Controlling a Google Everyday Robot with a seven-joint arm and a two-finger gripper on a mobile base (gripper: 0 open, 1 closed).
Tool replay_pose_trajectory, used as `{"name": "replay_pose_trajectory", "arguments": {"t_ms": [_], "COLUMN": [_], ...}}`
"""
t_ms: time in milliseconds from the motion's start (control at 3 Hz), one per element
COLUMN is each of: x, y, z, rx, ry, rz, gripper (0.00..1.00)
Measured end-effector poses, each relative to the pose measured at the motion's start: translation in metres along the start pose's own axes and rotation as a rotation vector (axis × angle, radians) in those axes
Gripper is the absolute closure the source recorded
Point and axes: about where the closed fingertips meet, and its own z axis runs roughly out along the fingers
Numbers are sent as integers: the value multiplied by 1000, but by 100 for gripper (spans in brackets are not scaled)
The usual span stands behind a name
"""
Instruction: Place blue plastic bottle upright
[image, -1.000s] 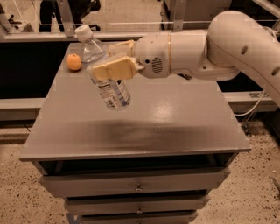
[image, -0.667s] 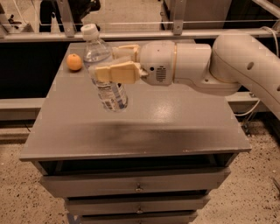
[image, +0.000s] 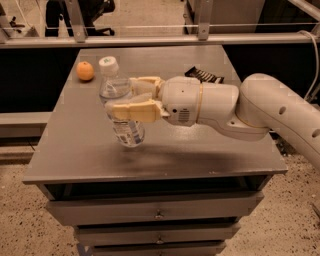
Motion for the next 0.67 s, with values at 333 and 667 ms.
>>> {"name": "replay_pose_trajectory", "arguments": {"t_ms": [333, 667], "x": [8, 18], "y": [2, 6], "z": [0, 1], "rx": [-9, -36], "ry": [-4, -11], "rz": [1, -11], "gripper": [100, 75]}}
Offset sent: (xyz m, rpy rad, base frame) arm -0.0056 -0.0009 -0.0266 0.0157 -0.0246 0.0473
